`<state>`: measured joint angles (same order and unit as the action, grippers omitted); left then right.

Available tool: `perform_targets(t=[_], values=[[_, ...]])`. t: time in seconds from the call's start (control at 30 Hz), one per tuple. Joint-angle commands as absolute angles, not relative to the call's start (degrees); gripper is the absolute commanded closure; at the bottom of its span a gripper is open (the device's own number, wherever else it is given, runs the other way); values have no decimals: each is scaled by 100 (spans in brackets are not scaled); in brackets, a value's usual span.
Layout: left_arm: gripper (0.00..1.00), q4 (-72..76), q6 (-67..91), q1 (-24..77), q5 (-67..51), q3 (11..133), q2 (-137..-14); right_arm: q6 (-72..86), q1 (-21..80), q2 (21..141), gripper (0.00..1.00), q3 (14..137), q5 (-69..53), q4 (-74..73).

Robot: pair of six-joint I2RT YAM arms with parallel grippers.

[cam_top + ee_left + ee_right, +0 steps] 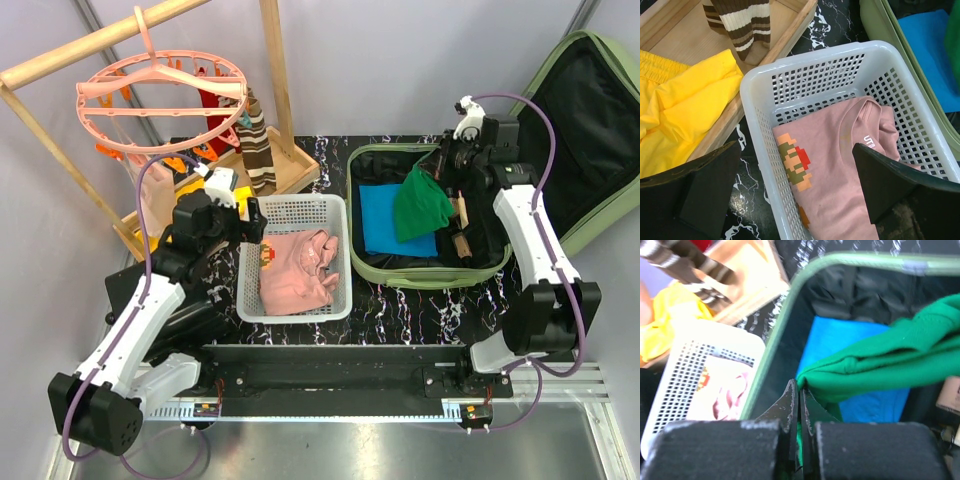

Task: Open, take out, and arrange the luggage
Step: Pick up the object with the right arm, then place the object in the container

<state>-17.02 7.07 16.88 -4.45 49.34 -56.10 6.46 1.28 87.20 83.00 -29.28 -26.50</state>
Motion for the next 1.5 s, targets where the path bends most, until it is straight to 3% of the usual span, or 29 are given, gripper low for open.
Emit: perform_targets(t=[0.0, 0.33, 0.53, 1.07, 1.47], values=[[1, -1406, 738, 1714, -598, 4887, -5432, 843, 377, 8280, 100, 8788, -2848, -2645], [1, -1397, 800, 1714, -650, 4896, -5318, 1318, 1449, 7805, 100, 9395, -2725, -2725], [1, -1380, 861, 1705, -63, 4773, -4923, 1766, 2170, 7734, 100, 9404, -2847, -2295], [1, -1406, 914, 1688, 237, 4702, -4483, 2865, 4411, 8287, 100, 8191, -1890, -202], [1, -1468, 888, 1696, 334, 4685, -4140, 3259, 4799, 9017, 100, 7726, -1477, 702]])
